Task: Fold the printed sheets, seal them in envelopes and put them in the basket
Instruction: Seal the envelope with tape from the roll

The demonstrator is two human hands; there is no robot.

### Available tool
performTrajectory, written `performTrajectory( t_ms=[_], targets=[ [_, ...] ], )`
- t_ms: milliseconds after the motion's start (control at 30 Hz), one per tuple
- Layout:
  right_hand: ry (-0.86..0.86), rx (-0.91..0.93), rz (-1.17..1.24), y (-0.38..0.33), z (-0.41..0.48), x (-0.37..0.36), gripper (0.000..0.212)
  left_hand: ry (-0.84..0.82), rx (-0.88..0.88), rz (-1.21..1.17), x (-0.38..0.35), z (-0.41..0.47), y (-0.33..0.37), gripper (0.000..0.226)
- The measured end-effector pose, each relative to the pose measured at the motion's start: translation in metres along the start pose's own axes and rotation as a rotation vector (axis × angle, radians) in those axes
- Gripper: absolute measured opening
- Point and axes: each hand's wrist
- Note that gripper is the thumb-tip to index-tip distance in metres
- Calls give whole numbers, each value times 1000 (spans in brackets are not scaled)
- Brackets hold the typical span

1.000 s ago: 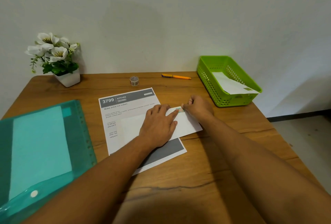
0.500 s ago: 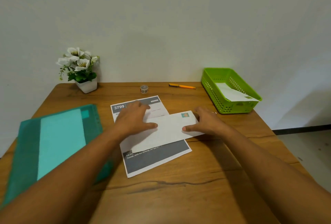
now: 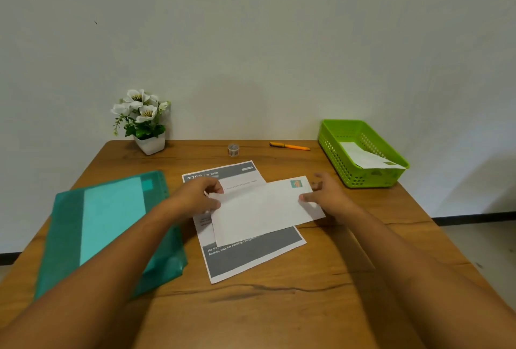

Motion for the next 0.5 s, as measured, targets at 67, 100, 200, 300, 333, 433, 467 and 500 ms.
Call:
performTrajectory(
  t_ms=[67,100,200,300,333,433,467,500],
  targets=[
    [31,8,218,-2,1,8,50,77,-71,-191,7,-4,3,22],
    [48,33,301,-5,1,13,36,133,-113,-264,11,-5,5,25],
    [95,109,465,-16,3,29,22,288,-196,-562,25,-4,12,35],
    [106,161,494,-18,3,34,22,354,-186,-628,23,0,10,32],
    [105,162,472,-14,1,33,22,347,-149,-585,16,2,5,29],
    [52,111,462,4,-3,23,22,289,-30,-376,-10,8,-14,22],
    [28,88,490,10,-4,20,23,283,-8,-287,-17,9,-18,22],
    [17,71,509,13,-4,17,25,285,10,-210,-22,9,-20,21]
  ],
)
Point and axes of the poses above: each hand's wrist, its own z-axis towards the middle knuckle, its own x-axis out of the back of the hand, y = z × x, and after that the axes turned 4 degrees about y, right-handed
